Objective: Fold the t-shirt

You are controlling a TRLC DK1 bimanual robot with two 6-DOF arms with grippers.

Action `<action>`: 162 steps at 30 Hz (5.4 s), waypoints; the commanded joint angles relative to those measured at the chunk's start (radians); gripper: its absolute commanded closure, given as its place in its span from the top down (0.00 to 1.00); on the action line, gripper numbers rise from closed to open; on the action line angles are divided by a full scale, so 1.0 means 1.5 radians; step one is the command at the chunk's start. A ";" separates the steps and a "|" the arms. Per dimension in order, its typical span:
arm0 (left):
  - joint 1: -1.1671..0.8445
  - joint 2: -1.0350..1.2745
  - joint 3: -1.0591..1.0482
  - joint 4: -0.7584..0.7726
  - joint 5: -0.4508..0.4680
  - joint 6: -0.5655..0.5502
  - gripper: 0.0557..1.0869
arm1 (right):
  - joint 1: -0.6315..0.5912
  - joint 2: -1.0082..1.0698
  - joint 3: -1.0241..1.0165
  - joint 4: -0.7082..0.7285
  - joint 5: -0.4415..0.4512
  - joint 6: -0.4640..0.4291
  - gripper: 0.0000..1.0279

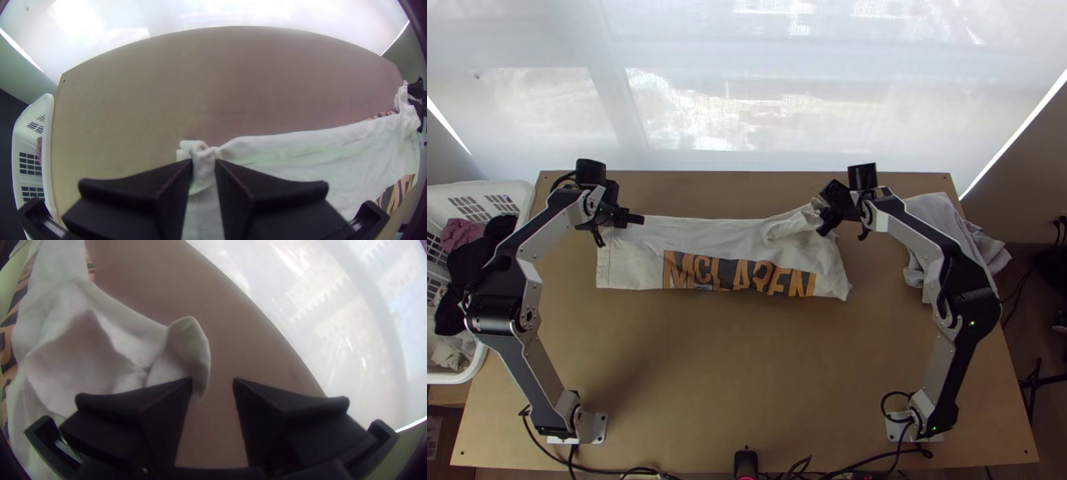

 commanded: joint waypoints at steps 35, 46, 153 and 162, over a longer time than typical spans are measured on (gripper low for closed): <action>0.022 -0.133 -0.067 -0.185 0.053 -0.083 0.94 | 0.279 -0.140 -0.126 -0.068 -0.020 0.063 0.96; 0.028 -0.100 -0.065 -0.134 0.051 -0.082 0.94 | 0.274 -0.086 -0.133 -0.050 -0.019 0.061 0.96; 0.068 -0.068 -0.116 -0.066 0.064 -0.066 0.85 | 0.282 -0.106 -0.094 -0.145 -0.003 0.007 0.95; 0.069 -0.030 -0.113 -0.058 0.079 -0.072 0.85 | 0.278 -0.111 -0.065 -0.203 0.030 -0.023 0.95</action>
